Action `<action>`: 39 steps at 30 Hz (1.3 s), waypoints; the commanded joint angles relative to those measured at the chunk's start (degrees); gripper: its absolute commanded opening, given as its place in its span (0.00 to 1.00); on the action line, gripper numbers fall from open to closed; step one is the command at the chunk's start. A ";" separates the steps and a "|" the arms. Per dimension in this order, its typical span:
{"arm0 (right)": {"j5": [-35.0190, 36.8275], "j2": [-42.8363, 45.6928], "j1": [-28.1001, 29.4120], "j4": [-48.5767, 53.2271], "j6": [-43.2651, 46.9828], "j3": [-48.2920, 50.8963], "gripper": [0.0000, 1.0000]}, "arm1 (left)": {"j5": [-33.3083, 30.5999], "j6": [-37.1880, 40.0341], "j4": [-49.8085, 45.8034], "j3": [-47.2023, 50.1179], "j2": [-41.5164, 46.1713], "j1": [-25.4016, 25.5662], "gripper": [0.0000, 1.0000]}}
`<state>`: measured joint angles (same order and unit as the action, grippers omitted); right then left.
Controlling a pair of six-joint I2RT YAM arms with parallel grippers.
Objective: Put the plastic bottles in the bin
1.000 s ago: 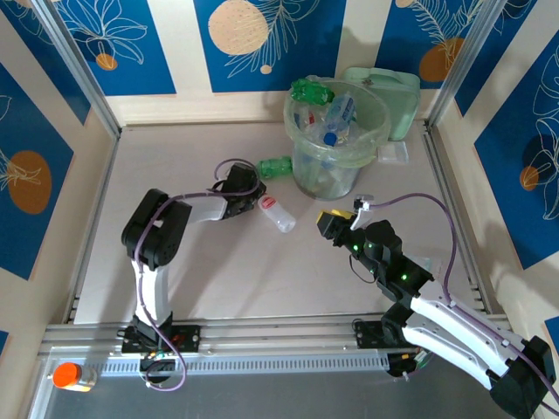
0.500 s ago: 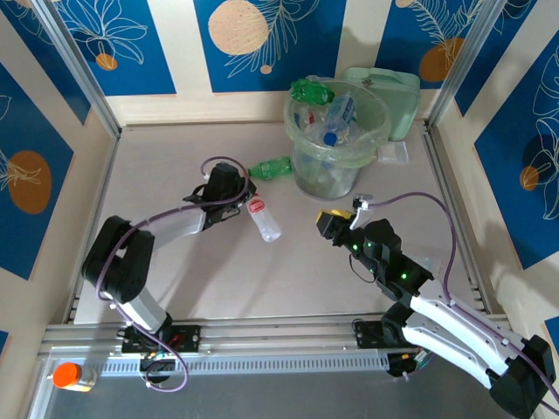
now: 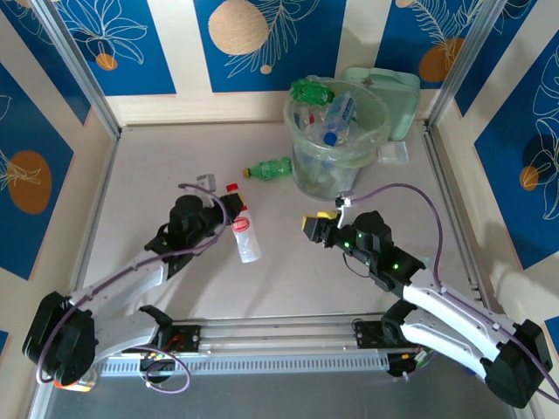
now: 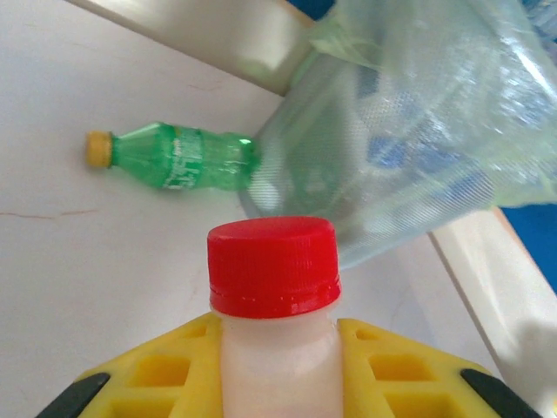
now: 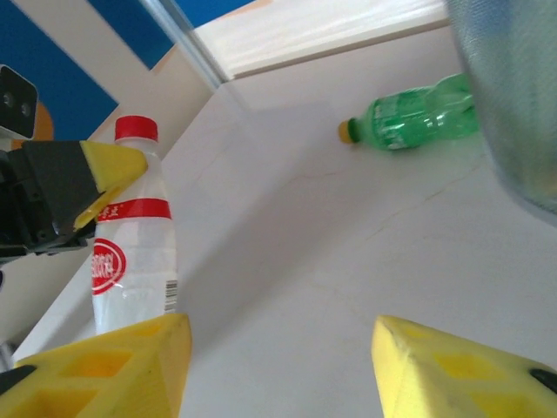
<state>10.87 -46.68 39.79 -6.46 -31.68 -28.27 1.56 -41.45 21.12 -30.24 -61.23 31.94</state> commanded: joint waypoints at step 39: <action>-34.81 -25.32 7.11 -27.73 -2.08 -5.23 0.83 | 20.47 -0.46 43.77 8.79 -4.05 7.03 0.19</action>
<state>-23.59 -71.66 46.28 -30.41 -33.67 -32.40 21.43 -40.64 59.40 -21.91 -64.38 38.09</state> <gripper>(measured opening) 0.840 0.276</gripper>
